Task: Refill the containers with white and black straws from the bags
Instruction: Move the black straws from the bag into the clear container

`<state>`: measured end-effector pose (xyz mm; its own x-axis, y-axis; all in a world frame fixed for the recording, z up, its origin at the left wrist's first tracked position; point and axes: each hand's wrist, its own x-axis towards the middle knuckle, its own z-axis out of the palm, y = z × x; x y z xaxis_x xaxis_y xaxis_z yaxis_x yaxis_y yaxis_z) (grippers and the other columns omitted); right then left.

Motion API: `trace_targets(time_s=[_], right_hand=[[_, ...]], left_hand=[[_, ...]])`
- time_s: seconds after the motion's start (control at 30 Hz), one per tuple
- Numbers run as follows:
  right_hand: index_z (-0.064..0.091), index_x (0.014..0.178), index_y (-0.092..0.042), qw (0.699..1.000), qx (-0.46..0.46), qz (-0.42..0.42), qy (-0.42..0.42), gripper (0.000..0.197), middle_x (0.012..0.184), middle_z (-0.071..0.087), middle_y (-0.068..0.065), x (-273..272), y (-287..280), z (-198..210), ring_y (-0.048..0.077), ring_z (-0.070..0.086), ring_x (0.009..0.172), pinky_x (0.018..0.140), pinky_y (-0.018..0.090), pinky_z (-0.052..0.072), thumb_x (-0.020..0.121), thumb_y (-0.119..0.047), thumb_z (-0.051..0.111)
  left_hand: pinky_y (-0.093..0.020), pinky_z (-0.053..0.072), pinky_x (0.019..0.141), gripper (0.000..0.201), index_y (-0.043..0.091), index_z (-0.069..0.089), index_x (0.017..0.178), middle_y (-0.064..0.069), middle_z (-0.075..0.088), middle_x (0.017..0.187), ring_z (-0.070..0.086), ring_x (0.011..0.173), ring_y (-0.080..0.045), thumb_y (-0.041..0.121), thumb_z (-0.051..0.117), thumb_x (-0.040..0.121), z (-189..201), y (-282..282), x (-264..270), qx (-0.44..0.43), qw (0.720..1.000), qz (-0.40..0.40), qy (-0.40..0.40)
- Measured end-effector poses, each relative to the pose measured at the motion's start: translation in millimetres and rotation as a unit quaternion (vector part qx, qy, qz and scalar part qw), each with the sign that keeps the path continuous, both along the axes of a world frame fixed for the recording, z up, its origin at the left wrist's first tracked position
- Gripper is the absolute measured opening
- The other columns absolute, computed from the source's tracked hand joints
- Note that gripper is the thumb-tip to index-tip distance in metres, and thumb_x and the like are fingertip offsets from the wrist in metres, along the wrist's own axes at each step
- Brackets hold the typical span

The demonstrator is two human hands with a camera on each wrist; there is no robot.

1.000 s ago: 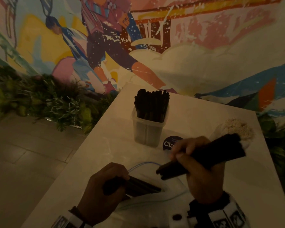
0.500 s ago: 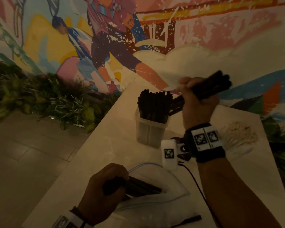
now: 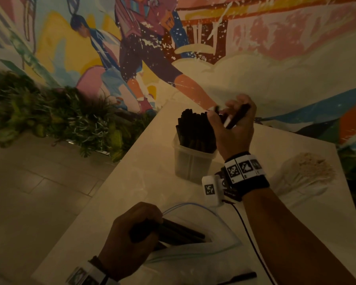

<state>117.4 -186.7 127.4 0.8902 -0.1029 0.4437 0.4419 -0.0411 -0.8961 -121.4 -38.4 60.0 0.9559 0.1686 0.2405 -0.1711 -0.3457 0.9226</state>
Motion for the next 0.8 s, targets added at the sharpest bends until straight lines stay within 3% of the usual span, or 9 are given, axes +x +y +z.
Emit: trace_targets(time_s=[0.13,0.2,0.27,0.3,0.37,0.43,0.5,0.63,0.8], right_hand=[[0.024,0.140,-0.017,0.991,-0.043,-0.052,-0.117,0.077,0.128,0.049,0.006,5,1,8,0.016,0.060,0.096,0.077,0.039,0.057,0.081,-0.023,0.072],[0.027,0.140,-0.015,0.982,-0.061,-0.069,-0.162,0.064,0.128,0.050,0.008,10,4,9,0.015,0.060,0.093,0.074,0.032,0.057,0.088,-0.019,0.063],[0.044,0.134,-0.010,0.964,-0.151,-0.079,-0.202,0.042,0.123,0.055,0.012,18,7,-1,0.016,0.059,0.098,0.081,0.022,0.053,0.094,-0.021,0.051],[0.051,0.128,-0.009,0.952,-0.219,-0.070,-0.202,0.035,0.121,0.058,0.013,21,8,-10,0.018,0.058,0.103,0.086,0.024,0.051,0.097,-0.025,0.044],[0.056,0.120,-0.010,0.917,-0.373,-0.022,-0.141,0.043,0.123,0.058,0.011,26,10,-31,0.024,0.053,0.115,0.093,0.044,0.048,0.099,-0.036,0.030],[0.053,0.127,-0.012,0.876,-0.480,0.011,-0.054,0.056,0.141,0.045,0.007,25,10,-41,0.028,0.035,0.135,0.105,0.059,0.031,0.097,-0.044,0.018],[0.046,0.134,-0.014,0.869,-0.494,-0.005,-0.035,0.063,0.152,0.032,0.008,25,13,-32,0.031,0.020,0.142,0.111,0.061,0.018,0.094,-0.050,0.012],[0.028,0.146,-0.016,0.871,-0.484,-0.029,-0.077,0.064,0.157,0.016,0.014,21,29,-4,0.035,0.012,0.144,0.112,0.057,0.012,0.094,-0.053,0.020],[0.027,0.143,-0.021,0.735,-0.675,0.065,-0.025,0.058,0.151,0.029,0.003,24,43,-15,0.029,0.018,0.140,0.111,0.059,0.012,0.096,-0.054,0.017]], left_hand=[[-0.024,0.053,0.071,0.021,0.029,0.065,0.079,0.004,0.066,0.092,0.065,0.086,-0.018,0.016,0.061,0.063,0,-1,2,0.000,1.000,0.003,0.001],[-0.023,0.052,0.071,0.021,0.029,0.065,0.078,0.005,0.066,0.091,0.065,0.086,-0.017,0.016,0.061,0.063,0,-1,2,-0.001,1.000,0.003,0.001],[-0.023,0.053,0.070,0.020,0.029,0.065,0.078,0.004,0.066,0.091,0.065,0.085,-0.018,0.016,0.061,0.063,0,-1,2,-0.009,1.000,0.003,0.002],[-0.024,0.053,0.070,0.021,0.029,0.065,0.078,0.004,0.066,0.091,0.065,0.085,-0.019,0.016,0.061,0.062,0,-1,2,-0.011,1.000,0.002,0.003],[-0.026,0.053,0.069,0.022,0.030,0.065,0.078,0.003,0.066,0.091,0.065,0.084,-0.020,0.016,0.061,0.061,0,0,2,-0.008,1.000,0.000,0.005],[-0.026,0.053,0.069,0.023,0.031,0.064,0.077,0.004,0.066,0.091,0.066,0.085,-0.019,0.016,0.060,0.061,-1,0,2,-0.004,1.000,0.002,0.005],[-0.026,0.053,0.069,0.022,0.031,0.064,0.077,0.005,0.066,0.092,0.066,0.085,-0.018,0.016,0.061,0.062,0,1,1,-0.002,1.000,0.006,0.004],[-0.025,0.054,0.070,0.019,0.030,0.065,0.078,0.006,0.066,0.093,0.066,0.086,-0.017,0.018,0.063,0.063,-4,3,0,0.007,1.000,0.007,0.007],[-0.030,0.055,0.070,0.020,0.030,0.065,0.079,0.006,0.066,0.093,0.067,0.087,-0.019,0.017,0.064,0.064,-4,3,0,0.007,1.000,-0.005,0.005]])
